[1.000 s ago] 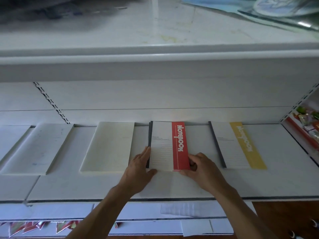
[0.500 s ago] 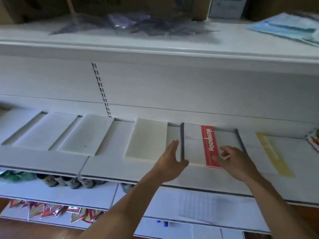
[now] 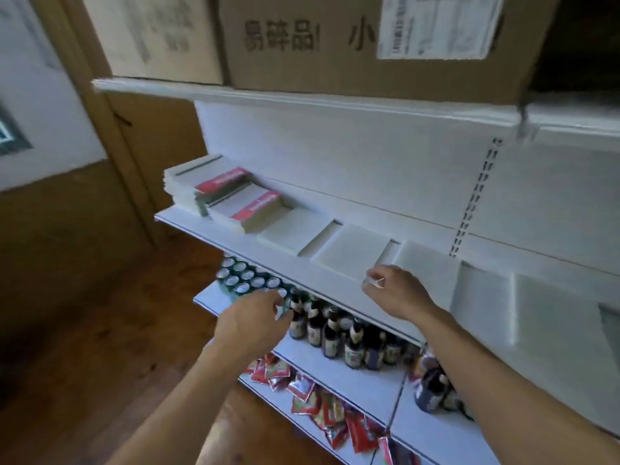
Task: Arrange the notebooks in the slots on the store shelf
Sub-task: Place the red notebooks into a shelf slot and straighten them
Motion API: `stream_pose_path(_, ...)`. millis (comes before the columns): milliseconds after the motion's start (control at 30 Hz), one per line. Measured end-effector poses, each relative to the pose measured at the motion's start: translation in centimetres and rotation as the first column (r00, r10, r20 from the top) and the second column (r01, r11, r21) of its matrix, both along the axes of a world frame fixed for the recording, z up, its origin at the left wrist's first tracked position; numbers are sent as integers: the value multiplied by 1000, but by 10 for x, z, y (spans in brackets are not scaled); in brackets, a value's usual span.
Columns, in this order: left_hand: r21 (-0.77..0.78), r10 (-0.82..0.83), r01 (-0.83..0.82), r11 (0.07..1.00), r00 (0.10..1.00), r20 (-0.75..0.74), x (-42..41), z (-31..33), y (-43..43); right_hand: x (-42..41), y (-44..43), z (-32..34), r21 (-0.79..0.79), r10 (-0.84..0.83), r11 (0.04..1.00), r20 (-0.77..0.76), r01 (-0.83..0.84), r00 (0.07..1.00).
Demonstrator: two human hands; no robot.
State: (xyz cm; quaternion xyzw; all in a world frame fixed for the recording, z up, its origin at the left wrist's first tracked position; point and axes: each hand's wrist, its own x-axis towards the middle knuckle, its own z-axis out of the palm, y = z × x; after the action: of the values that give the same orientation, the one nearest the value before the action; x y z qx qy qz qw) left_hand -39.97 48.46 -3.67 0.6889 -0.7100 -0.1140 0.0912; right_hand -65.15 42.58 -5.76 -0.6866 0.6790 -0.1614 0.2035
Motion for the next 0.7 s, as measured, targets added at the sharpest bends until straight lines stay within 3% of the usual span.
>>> stream_pose_path(267,-10,237,-237,971,971,-28,149,-23,-40,186,-95,-6,-4,231,973,41,-231,972)
stream_pose_path(433,-61,203,-203,977,979,-4,212,-32,-126,262,-179,-32,-44,229,973,86,-226,970)
stream_pose_path(600,-68,86,-86,994,996,1,261,-34,-232,311,-268,-40,-80,100,993,180,-86,979)
stream_pose_path(700,-111,29,-32,993,999,-28,282,-28,-290,336,-307,-38,-171,44,985,70,-31,997)
